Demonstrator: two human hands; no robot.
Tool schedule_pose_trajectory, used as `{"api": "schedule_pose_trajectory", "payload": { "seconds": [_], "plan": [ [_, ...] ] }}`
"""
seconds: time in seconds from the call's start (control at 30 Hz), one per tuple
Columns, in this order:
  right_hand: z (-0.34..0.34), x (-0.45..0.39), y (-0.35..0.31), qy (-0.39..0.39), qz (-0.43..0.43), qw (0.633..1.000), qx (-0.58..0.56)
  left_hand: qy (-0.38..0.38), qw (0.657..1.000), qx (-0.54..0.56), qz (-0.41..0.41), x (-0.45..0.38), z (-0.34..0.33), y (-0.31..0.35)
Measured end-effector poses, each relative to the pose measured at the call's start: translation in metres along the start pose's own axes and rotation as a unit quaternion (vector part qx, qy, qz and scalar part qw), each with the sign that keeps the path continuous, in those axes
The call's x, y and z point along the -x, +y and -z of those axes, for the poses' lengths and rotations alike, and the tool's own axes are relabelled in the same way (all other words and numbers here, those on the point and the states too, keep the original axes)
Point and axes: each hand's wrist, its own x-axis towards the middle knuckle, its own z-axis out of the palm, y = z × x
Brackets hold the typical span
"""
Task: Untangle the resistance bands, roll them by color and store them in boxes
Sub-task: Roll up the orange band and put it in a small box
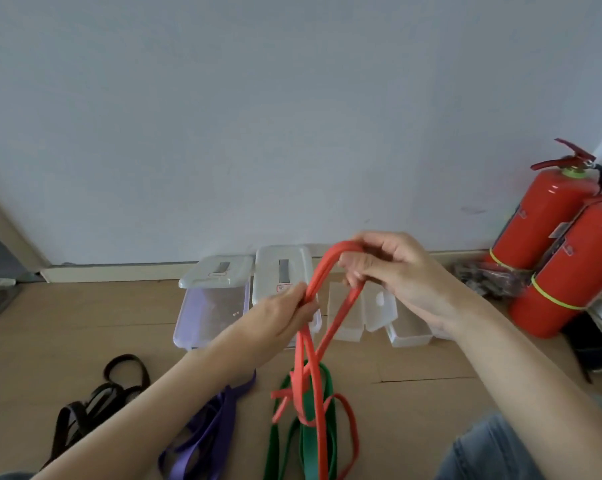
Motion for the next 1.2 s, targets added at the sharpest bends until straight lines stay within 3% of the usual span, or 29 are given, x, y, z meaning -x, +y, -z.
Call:
{"api": "schedule_pose_trajectory", "payload": {
  "seconds": [0.2, 0.3, 0.33, 0.4, 0.47, 0.5, 0.6, 0.7, 0.8, 0.9, 0.97, 1.03, 1.1, 1.2],
  "plan": [
    [0.005, 0.001, 0.005, 0.061, 0.046, 0.986, -0.151, -0.033, 0.998, -0.026, 0.056, 0.007, -0.014, -0.009],
    [0.018, 0.001, -0.001, 0.097, 0.069, 0.963, -0.242, 0.106, 0.992, 0.067, 0.029, -0.002, 0.03, 0.016],
    [0.024, 0.003, -0.005, 0.086, 0.071, 0.969, -0.219, 0.161, 0.98, 0.115, -0.016, -0.003, 0.05, 0.026],
    [0.03, 0.008, -0.011, 0.002, 0.027, 0.997, -0.067, 0.207, 0.958, 0.173, -0.096, -0.001, 0.079, 0.046],
    [0.022, 0.01, -0.013, -0.09, -0.042, 0.993, 0.066, 0.183, 0.965, 0.155, -0.106, 0.002, 0.084, 0.056],
    [0.015, 0.009, -0.01, -0.104, -0.06, 0.989, 0.082, 0.157, 0.975, 0.125, -0.089, 0.002, 0.078, 0.057],
    [-0.006, 0.003, -0.004, -0.084, -0.063, 0.992, 0.075, 0.078, 0.994, -0.011, -0.071, -0.001, 0.053, 0.052],
    [-0.014, 0.001, -0.002, -0.047, -0.035, 0.992, 0.108, 0.056, 0.994, -0.056, -0.07, -0.007, 0.039, 0.036],
    [-0.008, 0.0, -0.004, 0.002, -0.005, 1.0, 0.009, 0.021, 0.997, -0.062, -0.031, -0.008, 0.017, 0.011],
    [0.001, -0.003, -0.003, 0.047, 0.032, 0.99, -0.13, -0.059, 0.99, -0.113, 0.065, 0.005, -0.014, -0.018],
    [0.007, -0.003, 0.002, 0.058, 0.044, 0.988, -0.14, -0.085, 0.988, -0.104, 0.08, 0.01, -0.018, -0.033],
    [0.014, 0.0, 0.008, 0.049, 0.023, 0.995, -0.079, -0.056, 0.989, -0.098, 0.099, 0.007, -0.003, -0.038],
    [0.023, 0.005, 0.015, 0.015, -0.037, 0.997, 0.06, 0.037, 0.99, -0.042, 0.128, 0.002, 0.022, -0.031],
    [0.023, 0.012, 0.026, -0.091, -0.157, 0.941, 0.284, 0.125, 0.981, 0.142, 0.049, 0.001, 0.053, -0.004]
  ]
}}
